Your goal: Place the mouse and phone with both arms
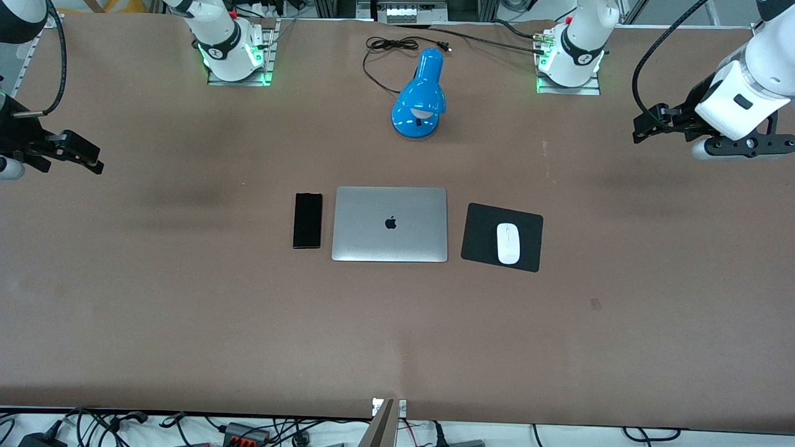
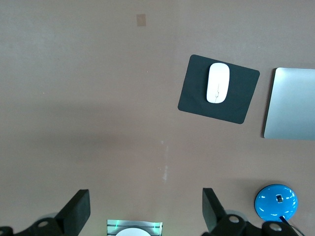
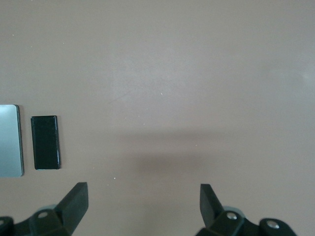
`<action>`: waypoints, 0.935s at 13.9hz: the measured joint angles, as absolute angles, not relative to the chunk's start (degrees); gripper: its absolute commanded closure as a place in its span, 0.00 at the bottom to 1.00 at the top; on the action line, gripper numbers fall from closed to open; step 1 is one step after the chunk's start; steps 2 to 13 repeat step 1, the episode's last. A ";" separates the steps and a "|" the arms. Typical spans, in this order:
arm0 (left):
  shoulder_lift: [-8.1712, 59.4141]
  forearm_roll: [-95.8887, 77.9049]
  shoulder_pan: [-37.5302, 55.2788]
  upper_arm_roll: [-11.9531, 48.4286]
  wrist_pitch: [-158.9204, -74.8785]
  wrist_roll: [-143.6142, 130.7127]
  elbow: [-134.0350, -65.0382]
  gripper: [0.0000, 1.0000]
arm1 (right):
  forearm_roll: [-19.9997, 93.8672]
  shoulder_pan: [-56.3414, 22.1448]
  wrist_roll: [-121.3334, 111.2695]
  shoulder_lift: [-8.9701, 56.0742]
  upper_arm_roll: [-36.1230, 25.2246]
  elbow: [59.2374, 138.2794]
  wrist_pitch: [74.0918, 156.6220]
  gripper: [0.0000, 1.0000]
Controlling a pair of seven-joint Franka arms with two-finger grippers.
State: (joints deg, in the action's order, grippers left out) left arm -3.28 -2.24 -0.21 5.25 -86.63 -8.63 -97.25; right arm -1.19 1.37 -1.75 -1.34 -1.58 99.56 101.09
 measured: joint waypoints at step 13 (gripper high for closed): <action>-3.28 -2.24 -0.21 5.25 -86.62 -8.63 -97.25 0.00 | -1.19 1.37 -1.78 -1.34 -1.55 99.56 101.08 0.00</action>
